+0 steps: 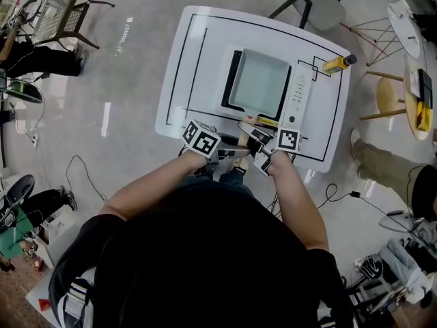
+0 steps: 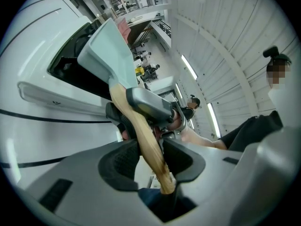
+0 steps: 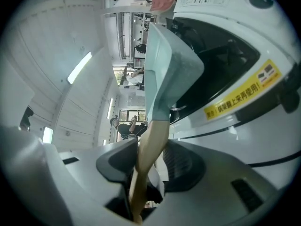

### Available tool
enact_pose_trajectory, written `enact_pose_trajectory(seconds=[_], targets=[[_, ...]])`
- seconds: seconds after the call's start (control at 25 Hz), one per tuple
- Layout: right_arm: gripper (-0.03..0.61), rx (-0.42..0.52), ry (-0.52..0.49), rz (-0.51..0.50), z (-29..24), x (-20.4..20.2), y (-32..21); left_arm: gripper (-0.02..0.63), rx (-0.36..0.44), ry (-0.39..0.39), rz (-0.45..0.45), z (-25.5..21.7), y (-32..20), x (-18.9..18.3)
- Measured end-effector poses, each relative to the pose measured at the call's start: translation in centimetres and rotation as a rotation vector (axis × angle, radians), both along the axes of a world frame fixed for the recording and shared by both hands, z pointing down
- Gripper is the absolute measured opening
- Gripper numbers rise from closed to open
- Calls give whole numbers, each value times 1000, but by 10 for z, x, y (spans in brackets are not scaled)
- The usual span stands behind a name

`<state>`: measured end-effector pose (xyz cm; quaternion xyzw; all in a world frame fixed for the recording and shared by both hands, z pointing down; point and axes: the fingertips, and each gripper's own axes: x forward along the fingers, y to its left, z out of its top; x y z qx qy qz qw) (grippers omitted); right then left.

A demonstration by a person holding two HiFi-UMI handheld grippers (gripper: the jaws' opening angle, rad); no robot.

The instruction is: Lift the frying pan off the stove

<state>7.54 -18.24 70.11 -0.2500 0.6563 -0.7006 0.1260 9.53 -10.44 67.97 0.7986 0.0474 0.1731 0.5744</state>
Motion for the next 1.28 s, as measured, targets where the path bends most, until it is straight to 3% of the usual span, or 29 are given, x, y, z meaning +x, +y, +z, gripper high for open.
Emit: enact_pose_trajectory(seconds=[0.16,0.52,1.28], targets=[[163,-35,-14,21,15,6,3,163,-2,2,-12,-1,-1,-1],[160,19,-31,23,-8,1,-4,163,-12,33,-29,-10,-3,-1],[155,29,-66,29,-22,-8,4,168,-3,46,-29,-24,5,-7]])
